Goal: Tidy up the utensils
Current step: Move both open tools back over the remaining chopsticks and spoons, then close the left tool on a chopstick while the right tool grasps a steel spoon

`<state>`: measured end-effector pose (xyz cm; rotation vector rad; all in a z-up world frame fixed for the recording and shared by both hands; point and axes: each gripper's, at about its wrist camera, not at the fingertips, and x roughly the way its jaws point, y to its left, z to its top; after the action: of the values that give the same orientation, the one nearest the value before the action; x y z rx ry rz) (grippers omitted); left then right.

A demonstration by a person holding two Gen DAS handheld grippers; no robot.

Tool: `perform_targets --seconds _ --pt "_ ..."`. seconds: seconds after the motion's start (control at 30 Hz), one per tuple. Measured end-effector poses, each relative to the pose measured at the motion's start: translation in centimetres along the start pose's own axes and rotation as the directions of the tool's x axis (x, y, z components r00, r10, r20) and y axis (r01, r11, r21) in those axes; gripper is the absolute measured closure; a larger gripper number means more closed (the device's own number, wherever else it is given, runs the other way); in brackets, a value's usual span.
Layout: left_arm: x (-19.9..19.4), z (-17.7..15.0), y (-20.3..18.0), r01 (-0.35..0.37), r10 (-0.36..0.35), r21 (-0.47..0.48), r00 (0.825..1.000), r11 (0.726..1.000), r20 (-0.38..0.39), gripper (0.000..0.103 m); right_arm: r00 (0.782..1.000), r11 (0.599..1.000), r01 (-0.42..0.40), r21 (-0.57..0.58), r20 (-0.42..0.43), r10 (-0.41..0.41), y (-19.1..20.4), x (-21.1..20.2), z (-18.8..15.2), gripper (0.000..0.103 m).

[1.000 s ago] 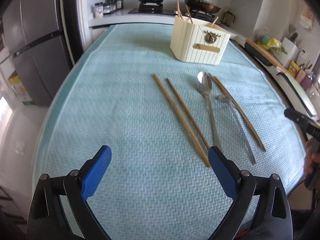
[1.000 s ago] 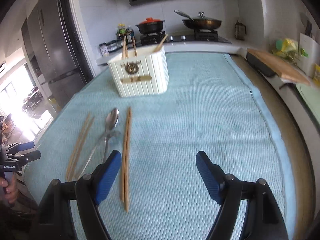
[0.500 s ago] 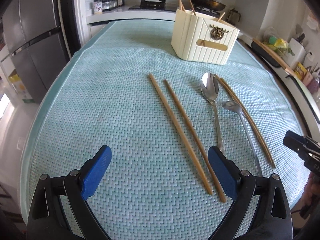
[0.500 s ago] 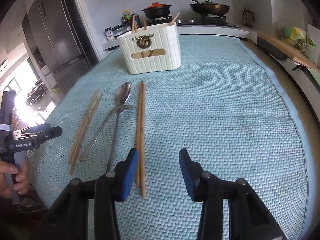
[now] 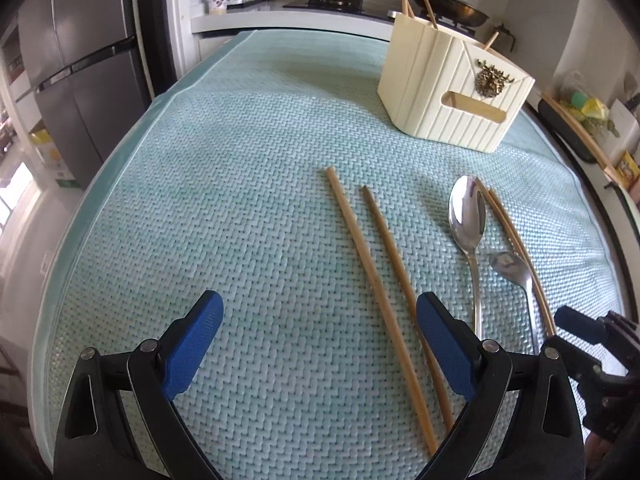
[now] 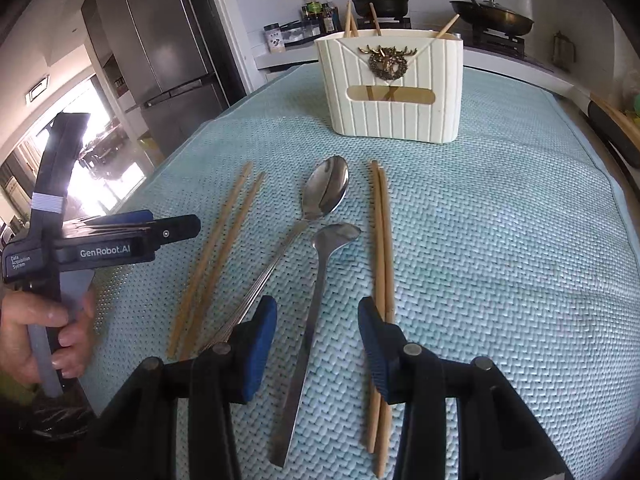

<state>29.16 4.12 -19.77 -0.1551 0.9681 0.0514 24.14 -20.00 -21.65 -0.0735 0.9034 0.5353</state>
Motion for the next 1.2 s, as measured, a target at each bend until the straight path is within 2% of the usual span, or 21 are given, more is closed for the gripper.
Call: perform_targets --seconds 0.1,0.17,0.27,0.43,0.6,0.8,0.97,1.03,1.1,1.13,1.2 --pt "0.9 0.4 0.1 -0.012 0.012 -0.003 1.000 1.000 -0.010 0.006 1.000 1.000 0.004 0.003 -0.018 -0.004 0.0 1.3 0.3 0.061" --pt "1.6 0.7 0.1 -0.021 0.021 -0.006 1.000 1.000 -0.019 0.006 0.999 1.000 0.010 0.005 -0.033 -0.010 0.0 2.2 0.4 0.066" --pt "2.7 1.0 0.3 -0.031 0.031 -0.016 0.999 0.999 -0.029 0.006 0.999 0.999 0.034 -0.013 -0.020 -0.034 0.4 2.9 0.7 0.068" --pt "3.9 1.9 0.6 -0.067 0.067 -0.009 0.998 0.998 -0.021 0.007 0.997 0.997 0.073 -0.008 -0.026 -0.073 0.6 4.0 1.3 0.082" --pt "4.7 2.7 0.9 -0.096 0.096 0.008 0.995 0.995 -0.008 0.009 0.996 0.996 0.091 -0.021 -0.018 -0.091 1.4 5.1 2.2 0.083" --pt "5.2 4.2 1.8 -0.084 0.084 -0.005 0.996 0.996 -0.015 0.026 0.996 0.996 0.090 -0.009 -0.023 -0.090 1.6 6.9 4.1 0.083" --pt "5.6 5.3 2.1 -0.055 0.055 -0.009 0.998 0.998 -0.031 0.031 0.996 0.997 0.082 -0.008 -0.036 -0.082 1.5 7.9 5.2 0.083" --pt "5.7 5.6 1.9 -0.049 0.049 0.005 0.998 0.999 -0.036 0.039 0.996 0.997 0.078 -0.005 -0.042 -0.078 1.5 8.2 5.6 0.085" --pt "5.7 5.8 1.7 -0.040 0.041 0.018 0.998 0.999 -0.042 0.051 0.996 0.997 0.076 -0.004 -0.047 -0.076 1.2 8.3 5.8 0.085" --pt "5.8 5.9 1.5 -0.035 0.036 0.023 0.998 0.999 -0.045 0.054 0.996 0.997 0.074 -0.002 -0.049 -0.074 1.1 8.4 5.9 0.086" --pt "5.9 6.1 1.3 -0.021 0.023 0.037 0.998 0.999 -0.054 0.068 0.996 0.997 0.074 -0.002 -0.055 -0.074 1.0 8.7 6.4 0.089"
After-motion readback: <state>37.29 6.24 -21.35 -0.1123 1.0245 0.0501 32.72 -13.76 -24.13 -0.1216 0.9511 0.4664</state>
